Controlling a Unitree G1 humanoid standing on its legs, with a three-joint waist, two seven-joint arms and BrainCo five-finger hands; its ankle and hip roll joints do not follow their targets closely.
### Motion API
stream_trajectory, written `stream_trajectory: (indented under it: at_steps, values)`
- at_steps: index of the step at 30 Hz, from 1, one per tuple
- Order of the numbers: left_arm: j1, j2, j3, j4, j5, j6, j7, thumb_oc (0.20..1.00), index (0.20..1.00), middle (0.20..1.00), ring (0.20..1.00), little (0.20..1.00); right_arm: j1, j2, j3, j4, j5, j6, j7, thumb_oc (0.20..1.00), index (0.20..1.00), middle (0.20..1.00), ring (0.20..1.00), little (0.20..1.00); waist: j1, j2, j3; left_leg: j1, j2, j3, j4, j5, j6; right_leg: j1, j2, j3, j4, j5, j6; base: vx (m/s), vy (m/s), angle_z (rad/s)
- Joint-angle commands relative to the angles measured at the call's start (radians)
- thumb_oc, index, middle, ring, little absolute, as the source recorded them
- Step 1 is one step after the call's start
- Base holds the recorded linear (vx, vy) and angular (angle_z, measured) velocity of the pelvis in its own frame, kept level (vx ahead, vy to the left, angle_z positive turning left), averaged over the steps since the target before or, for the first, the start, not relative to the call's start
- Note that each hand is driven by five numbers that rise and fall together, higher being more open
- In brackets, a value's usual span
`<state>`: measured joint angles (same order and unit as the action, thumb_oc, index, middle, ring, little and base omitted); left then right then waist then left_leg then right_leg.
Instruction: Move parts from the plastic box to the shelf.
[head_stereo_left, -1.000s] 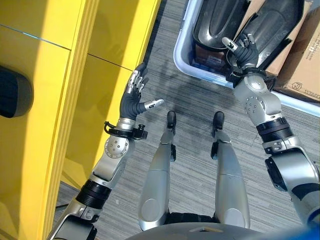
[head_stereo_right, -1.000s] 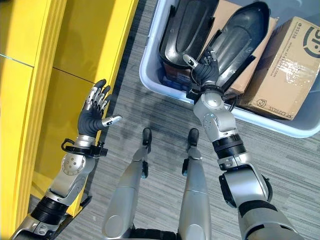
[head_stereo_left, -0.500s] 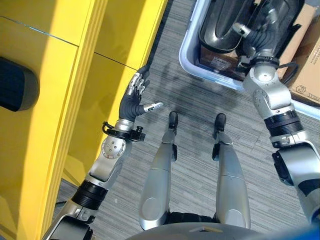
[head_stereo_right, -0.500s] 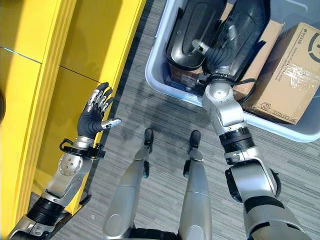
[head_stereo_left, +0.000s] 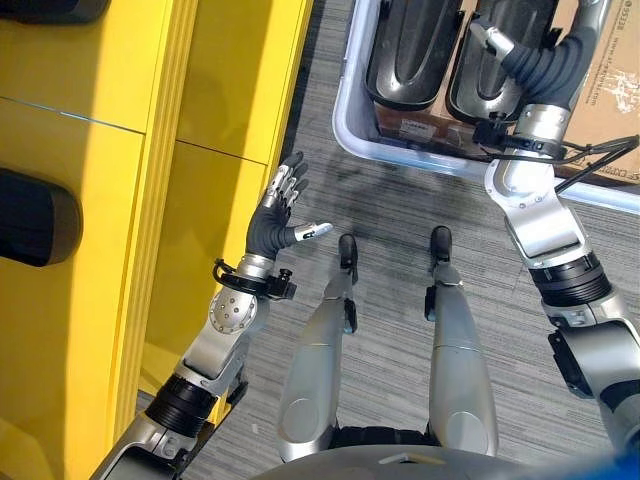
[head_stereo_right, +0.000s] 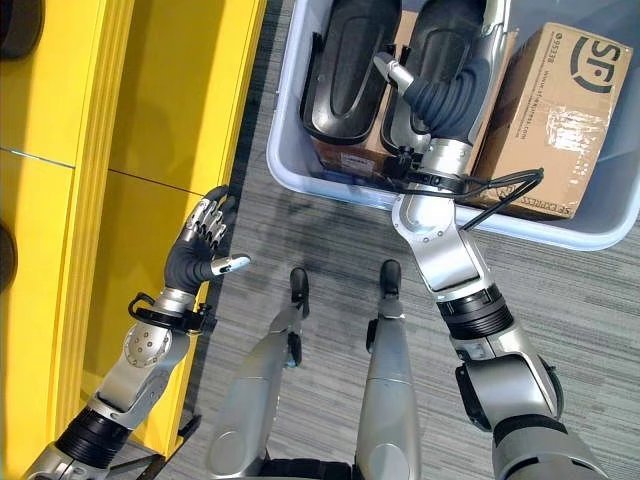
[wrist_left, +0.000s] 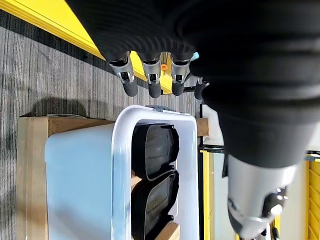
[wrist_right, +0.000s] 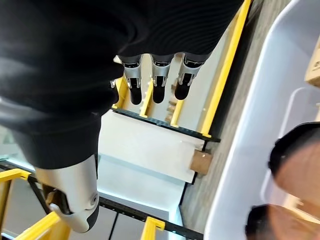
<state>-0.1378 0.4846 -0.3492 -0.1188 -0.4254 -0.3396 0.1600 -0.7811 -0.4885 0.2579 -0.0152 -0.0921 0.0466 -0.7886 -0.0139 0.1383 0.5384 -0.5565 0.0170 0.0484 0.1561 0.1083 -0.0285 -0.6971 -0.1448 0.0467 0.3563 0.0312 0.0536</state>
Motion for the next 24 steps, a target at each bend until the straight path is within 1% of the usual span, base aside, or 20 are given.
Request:
stream_trajectory:
  at_steps: [1,3,5,6,9,12,17,18,22,24]
  values:
    - [0.04,-0.024,-0.002,-0.08,-0.002,-0.088,0.023,1.0,1.0,1.0,1.0,1.0,-0.017,-0.025,-0.035,-0.035,0.028,0.027,-0.095,1.0,1.0,1.0,1.0,1.0,-0.022,0.054,-0.018,0.019,0.009,-0.009,0.023,-0.111,0.001,0.112,0.021,0.042,-0.019,-0.13,-0.006,-0.04,0.029,-0.11]
    - [0.027,-0.031,-0.017,-0.083,0.004,-0.076,0.039,1.0,1.0,1.0,1.0,1.0,0.006,-0.03,-0.07,0.006,0.04,0.024,-0.126,1.0,1.0,1.0,1.0,1.0,-0.034,0.058,-0.018,0.03,0.015,-0.005,0.016,-0.11,-0.001,0.114,0.019,0.041,-0.016,-0.132,-0.004,-0.03,0.043,-0.1]
    - [0.015,-0.04,-0.034,-0.077,-0.006,-0.066,0.051,1.0,1.0,1.0,1.0,1.0,-0.018,-0.05,-0.103,0.041,0.08,0.004,-0.117,1.0,1.0,1.0,1.0,1.0,-0.04,0.067,-0.018,0.04,0.015,-0.001,0.005,-0.106,-0.002,0.116,0.02,0.046,-0.019,-0.133,-0.007,-0.02,0.06,-0.15]
    - [0.013,-0.043,-0.04,-0.078,-0.005,-0.061,0.054,1.0,1.0,1.0,1.0,1.0,-0.022,-0.054,-0.112,0.038,0.084,0.005,-0.12,1.0,1.0,1.0,1.0,1.0,-0.042,0.072,-0.018,0.041,0.016,-0.001,0.002,-0.104,-0.005,0.112,0.02,0.047,-0.014,-0.135,-0.007,0.0,0.055,-0.14]
    - [0.014,-0.055,-0.047,-0.074,-0.005,-0.063,0.066,1.0,1.0,1.0,1.0,1.0,-0.027,-0.071,-0.124,0.035,0.126,0.054,-0.092,1.0,1.0,1.0,1.0,1.0,-0.049,0.086,-0.018,0.043,0.014,0.006,-0.006,-0.099,-0.007,0.099,0.022,0.054,-0.007,-0.138,-0.011,0.01,0.062,-0.03]
    - [0.009,-0.051,-0.045,-0.075,-0.001,-0.064,0.059,1.0,1.0,1.0,1.0,1.0,-0.04,-0.08,-0.122,0.051,0.156,0.066,-0.073,1.0,1.0,1.0,1.0,1.0,-0.048,0.09,-0.018,0.038,0.013,0.005,-0.005,-0.097,-0.008,0.091,0.021,0.056,-0.005,-0.137,-0.012,0.0,0.011,0.0]
    - [0.002,-0.047,-0.041,-0.075,-0.013,-0.052,0.057,1.0,1.0,1.0,1.0,1.0,-0.092,-0.098,-0.116,0.101,0.133,0.082,-0.02,1.0,1.0,1.0,1.0,1.0,-0.037,0.102,-0.018,0.016,0.011,-0.001,0.001,-0.094,-0.009,0.065,0.023,0.056,0.012,-0.142,-0.014,0.0,-0.002,0.02]
    - [0.003,-0.047,-0.037,-0.07,-0.019,-0.049,0.049,1.0,1.0,1.0,1.0,1.0,-0.119,-0.107,-0.103,0.116,0.115,0.1,0.006,1.0,1.0,1.0,1.0,1.0,-0.032,0.106,-0.018,0.006,0.01,-0.003,0.004,-0.092,-0.01,0.052,0.023,0.057,0.02,-0.143,-0.016,0.02,-0.009,0.09]
    - [0.01,-0.043,-0.027,-0.072,-0.019,-0.046,0.03,1.0,1.0,1.0,1.0,1.0,-0.148,-0.126,-0.079,0.126,0.107,0.146,0.031,1.0,1.0,1.0,1.0,1.0,-0.023,0.11,-0.018,-0.022,0.009,-0.004,0.015,-0.094,-0.011,0.024,0.022,0.055,0.032,-0.146,-0.016,0.02,-0.019,0.07]
    - [0.012,-0.039,-0.027,-0.068,-0.018,-0.048,0.031,1.0,1.0,1.0,1.0,1.0,-0.159,-0.136,-0.066,0.142,0.048,0.159,0.036,1.0,1.0,1.0,1.0,1.0,-0.02,0.112,-0.018,-0.035,0.006,-0.007,0.024,-0.095,-0.011,0.009,0.021,0.055,0.044,-0.149,-0.016,0.03,-0.025,0.03]
